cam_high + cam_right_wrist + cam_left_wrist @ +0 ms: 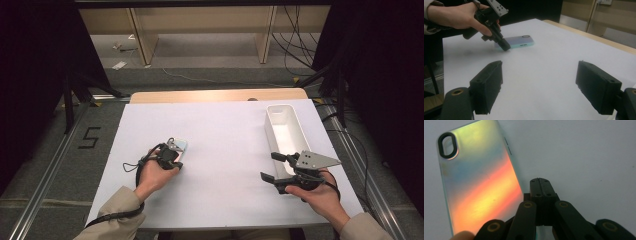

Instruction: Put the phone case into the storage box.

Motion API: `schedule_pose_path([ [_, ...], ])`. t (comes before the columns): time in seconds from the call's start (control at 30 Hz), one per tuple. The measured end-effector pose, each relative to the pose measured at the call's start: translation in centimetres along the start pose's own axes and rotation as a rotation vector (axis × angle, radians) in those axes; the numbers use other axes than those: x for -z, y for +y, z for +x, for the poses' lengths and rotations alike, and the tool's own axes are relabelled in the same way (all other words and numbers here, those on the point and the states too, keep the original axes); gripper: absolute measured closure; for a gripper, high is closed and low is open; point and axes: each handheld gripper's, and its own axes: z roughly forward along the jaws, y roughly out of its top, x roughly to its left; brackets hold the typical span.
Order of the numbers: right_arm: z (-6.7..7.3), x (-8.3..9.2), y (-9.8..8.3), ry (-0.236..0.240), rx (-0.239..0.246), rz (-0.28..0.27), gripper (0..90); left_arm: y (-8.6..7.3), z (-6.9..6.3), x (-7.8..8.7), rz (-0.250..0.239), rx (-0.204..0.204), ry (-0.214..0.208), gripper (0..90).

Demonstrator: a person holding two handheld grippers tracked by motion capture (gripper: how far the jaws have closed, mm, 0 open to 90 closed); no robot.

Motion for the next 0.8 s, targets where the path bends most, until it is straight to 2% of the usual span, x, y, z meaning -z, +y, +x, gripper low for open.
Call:
schedule_pose_path([
  [0.47,0.0,0.1,0.0,-0.002,-0.004,0.0,22.4,-1.0,1.2,0.8,0.042,0.002,0.045,89.9],
  [0.8,0.0,0.0,0.0,-0.003,-0.002,-0.001,22.5,-1.2,1.6,1.0,0.042,0.02,0.035,89.7],
])
